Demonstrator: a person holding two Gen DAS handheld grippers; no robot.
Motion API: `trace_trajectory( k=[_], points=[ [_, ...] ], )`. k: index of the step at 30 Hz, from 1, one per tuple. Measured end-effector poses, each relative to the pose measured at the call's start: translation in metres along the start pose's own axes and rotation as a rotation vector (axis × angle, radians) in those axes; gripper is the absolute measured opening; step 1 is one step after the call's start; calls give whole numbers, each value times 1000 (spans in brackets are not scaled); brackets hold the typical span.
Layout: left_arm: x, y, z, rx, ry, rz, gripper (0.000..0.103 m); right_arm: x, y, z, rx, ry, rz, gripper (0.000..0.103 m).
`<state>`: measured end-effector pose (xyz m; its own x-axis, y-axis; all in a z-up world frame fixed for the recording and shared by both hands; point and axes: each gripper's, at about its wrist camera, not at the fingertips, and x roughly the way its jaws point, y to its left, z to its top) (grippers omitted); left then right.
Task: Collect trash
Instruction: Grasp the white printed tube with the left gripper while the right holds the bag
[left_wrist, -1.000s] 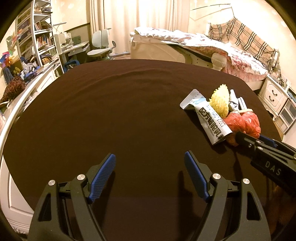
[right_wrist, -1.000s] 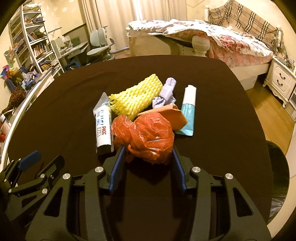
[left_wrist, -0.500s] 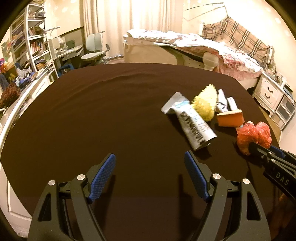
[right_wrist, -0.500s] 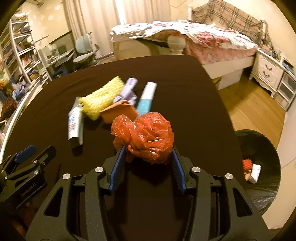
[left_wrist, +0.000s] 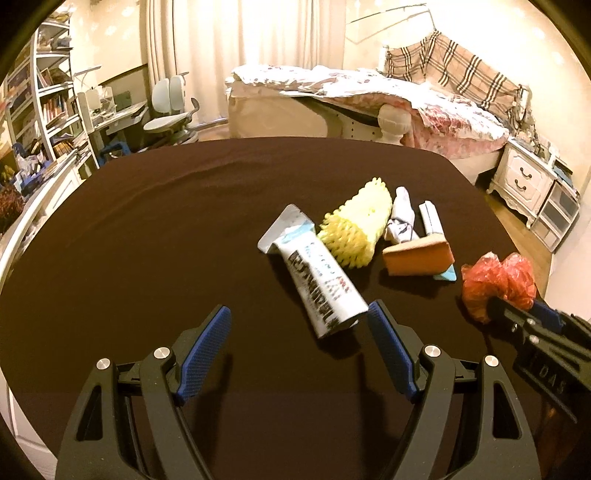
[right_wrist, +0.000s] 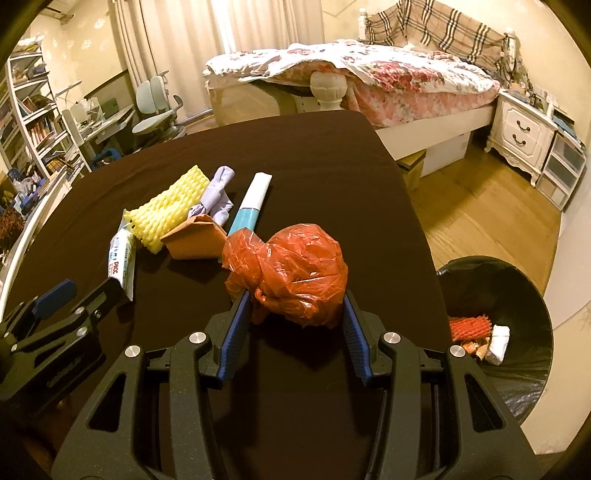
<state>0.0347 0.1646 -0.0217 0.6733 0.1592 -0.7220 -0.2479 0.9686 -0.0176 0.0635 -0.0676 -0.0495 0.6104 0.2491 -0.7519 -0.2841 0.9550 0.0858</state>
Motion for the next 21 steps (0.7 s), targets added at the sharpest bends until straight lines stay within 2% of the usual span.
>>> trace_trajectory(
  k=[10,12,13,15,16,21],
  points=[
    [15,2,13,-28,26,11,76,1,-1,0,1,1,12,48],
    [17,4,12,-30,38,5,63,1,-1,1,2,2,13,48],
    [18,5,12,-31,49,-1,60,1,-1,1,2,2,14,48],
    [20,6,10,-33,68,-24,44,1,-1,0,4,1,16,48],
    [21,6,9,-35,74,-39,40,1,-1,0,3,1,16,48],
    [14,7,5,-21,62,-67,31,1,-1,0,3,1,16,48]
  ],
)
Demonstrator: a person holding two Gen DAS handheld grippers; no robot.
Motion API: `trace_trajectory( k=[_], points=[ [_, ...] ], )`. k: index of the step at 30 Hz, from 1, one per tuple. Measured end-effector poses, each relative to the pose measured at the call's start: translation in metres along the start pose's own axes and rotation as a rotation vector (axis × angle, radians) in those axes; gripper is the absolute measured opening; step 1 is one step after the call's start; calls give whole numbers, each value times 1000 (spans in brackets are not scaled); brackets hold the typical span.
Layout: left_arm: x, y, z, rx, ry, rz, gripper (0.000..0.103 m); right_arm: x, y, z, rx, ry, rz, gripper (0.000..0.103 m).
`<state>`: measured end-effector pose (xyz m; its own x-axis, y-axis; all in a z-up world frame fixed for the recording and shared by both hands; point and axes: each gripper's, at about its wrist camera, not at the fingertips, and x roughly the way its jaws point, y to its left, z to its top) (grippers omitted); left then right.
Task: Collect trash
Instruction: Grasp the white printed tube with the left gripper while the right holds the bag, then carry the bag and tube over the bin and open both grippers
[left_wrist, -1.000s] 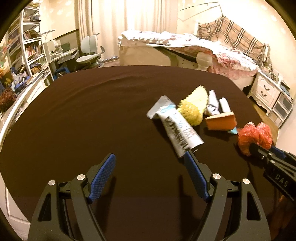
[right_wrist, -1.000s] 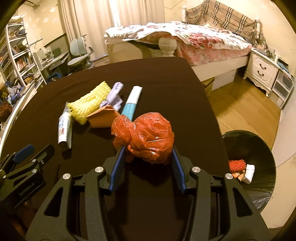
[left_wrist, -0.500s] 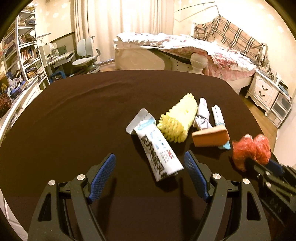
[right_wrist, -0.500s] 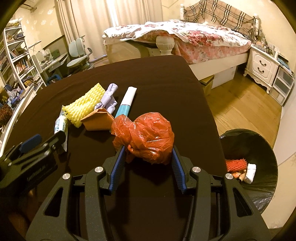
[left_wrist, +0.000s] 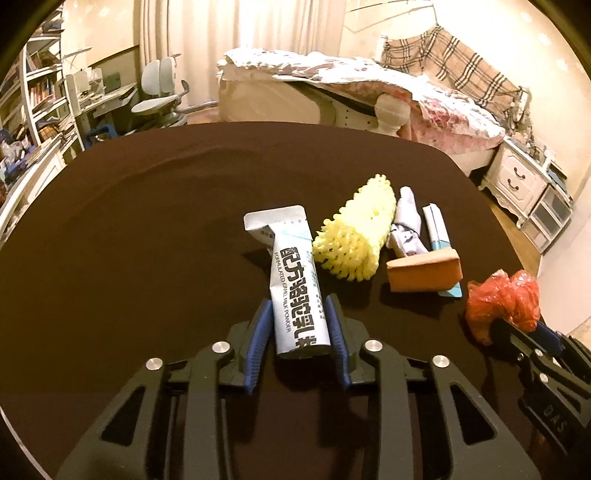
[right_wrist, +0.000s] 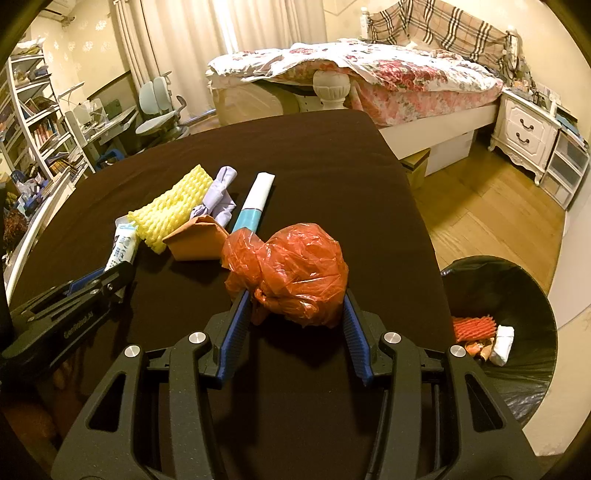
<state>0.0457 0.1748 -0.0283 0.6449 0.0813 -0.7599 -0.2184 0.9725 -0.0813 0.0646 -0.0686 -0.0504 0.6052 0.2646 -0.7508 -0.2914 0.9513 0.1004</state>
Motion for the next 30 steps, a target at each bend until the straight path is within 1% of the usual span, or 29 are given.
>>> trace_trajectory(
  k=[6,16,30],
  points=[
    [-9,2,-8,5,-8,-14,28,0,0,0,0,0,1,48],
    [-21,2,-18,-1,-10,-40,27,-3,3,-2,7,-9,9,48],
    [-43,-21,-31,28,-47,-81,27,-29,-5,-23,18,-35,14,48]
  ],
)
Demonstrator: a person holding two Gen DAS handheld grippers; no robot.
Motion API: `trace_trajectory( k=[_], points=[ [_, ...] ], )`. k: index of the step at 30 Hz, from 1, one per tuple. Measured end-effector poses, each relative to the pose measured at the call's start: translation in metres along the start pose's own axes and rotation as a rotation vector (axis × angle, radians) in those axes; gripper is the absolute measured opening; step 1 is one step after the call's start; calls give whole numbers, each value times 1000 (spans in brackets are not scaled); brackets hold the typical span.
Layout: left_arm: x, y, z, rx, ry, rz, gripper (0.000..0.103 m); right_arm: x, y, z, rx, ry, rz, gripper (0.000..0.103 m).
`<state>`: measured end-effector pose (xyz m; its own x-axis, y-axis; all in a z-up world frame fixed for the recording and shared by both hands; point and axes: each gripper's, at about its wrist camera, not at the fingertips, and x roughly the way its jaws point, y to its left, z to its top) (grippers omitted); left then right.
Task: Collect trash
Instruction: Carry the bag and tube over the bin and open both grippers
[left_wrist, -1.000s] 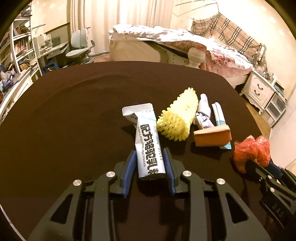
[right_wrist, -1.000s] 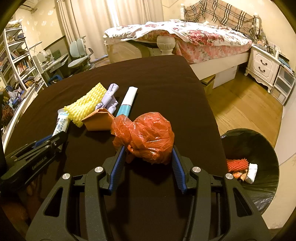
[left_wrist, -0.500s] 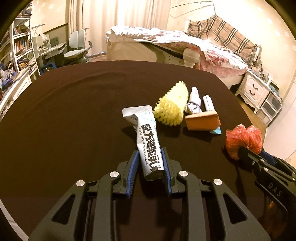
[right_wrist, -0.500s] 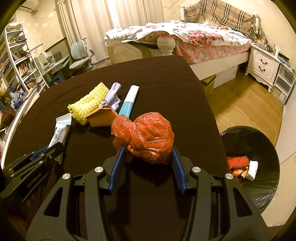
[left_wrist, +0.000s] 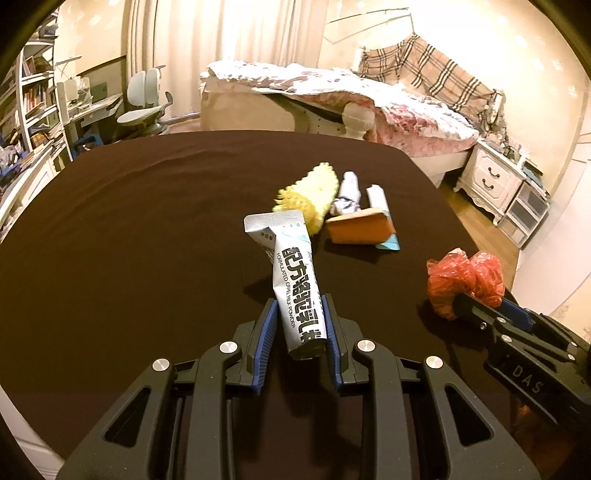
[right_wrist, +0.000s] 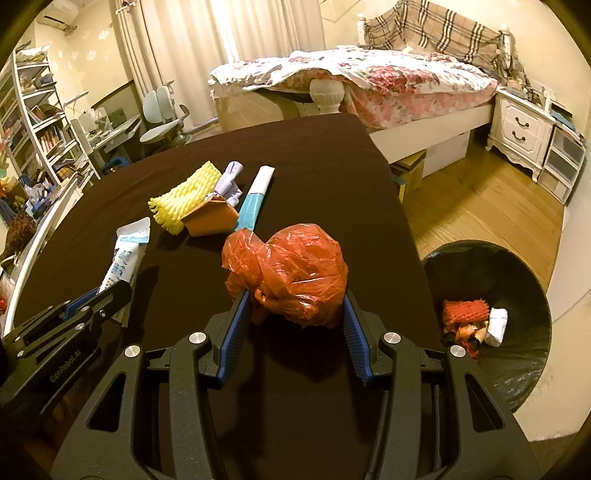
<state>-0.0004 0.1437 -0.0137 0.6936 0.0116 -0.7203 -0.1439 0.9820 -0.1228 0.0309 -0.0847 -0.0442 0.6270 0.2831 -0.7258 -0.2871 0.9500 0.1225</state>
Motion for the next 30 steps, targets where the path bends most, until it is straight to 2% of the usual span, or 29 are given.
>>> trace_trajectory(
  k=[13,30],
  points=[
    [-11,-48,-13,81,-13,-73,27,-34,-44,-15,64,-42,-49,48],
    [2,-129,-4,213,-24,-170,27,-56,-123,-21,190,-83,-171,48]
  ],
)
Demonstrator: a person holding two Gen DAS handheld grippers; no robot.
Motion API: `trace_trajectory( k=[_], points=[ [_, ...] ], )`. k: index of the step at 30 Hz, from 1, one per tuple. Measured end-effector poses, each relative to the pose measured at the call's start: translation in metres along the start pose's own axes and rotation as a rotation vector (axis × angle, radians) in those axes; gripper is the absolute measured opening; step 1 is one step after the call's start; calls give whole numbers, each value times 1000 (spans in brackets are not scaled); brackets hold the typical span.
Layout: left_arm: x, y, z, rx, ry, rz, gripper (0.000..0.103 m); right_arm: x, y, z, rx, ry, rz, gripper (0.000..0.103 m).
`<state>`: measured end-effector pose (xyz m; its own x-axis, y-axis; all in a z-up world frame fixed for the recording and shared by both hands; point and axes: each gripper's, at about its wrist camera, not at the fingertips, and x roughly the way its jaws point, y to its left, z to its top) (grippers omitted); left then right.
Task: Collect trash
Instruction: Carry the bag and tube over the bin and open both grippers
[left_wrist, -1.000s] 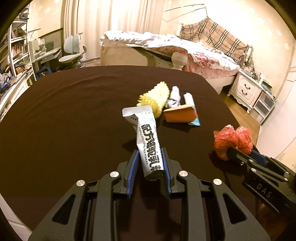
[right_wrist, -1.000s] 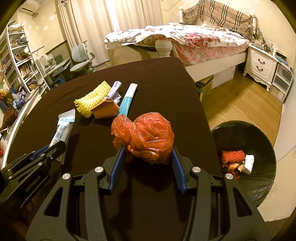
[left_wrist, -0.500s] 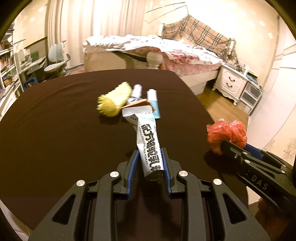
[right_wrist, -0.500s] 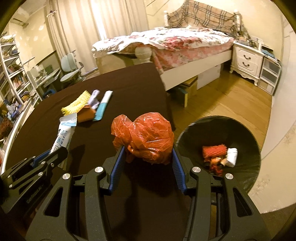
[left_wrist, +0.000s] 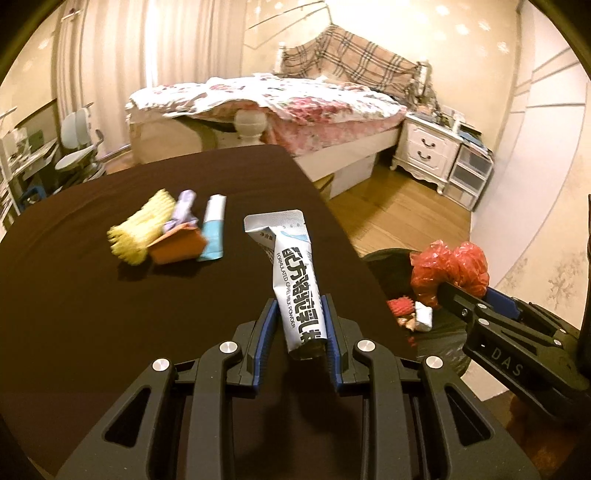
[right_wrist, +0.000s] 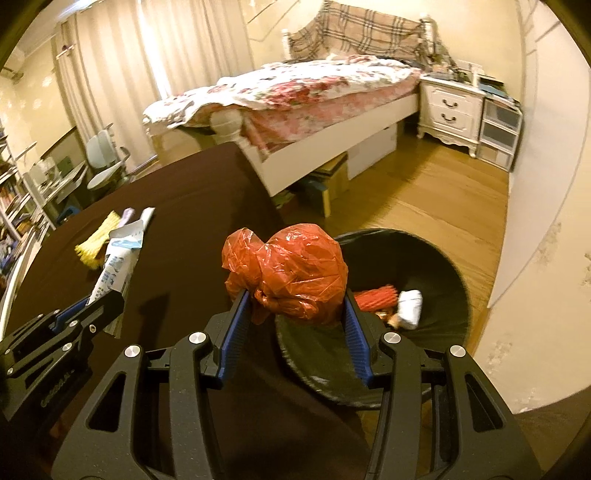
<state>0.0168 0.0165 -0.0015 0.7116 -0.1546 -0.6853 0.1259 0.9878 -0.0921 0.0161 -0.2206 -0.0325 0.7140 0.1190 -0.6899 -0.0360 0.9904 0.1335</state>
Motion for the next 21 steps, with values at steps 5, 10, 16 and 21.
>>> trace_trajectory(
  k=[5,10,16,21],
  points=[
    [8,-21,6,40,-2,-17,27,2,-21,5,34,-9,-33,48],
    [21,-44,12,91,-1,-25,27,7,-37,9,51,-14,-69,48],
    [40,-64,17,130,20,-26,27,15,-57,10,75,-11,-103,48],
    [50,-78,21,154,30,-29,27,21,-71,11,97,-5,-119,48]
  ],
)
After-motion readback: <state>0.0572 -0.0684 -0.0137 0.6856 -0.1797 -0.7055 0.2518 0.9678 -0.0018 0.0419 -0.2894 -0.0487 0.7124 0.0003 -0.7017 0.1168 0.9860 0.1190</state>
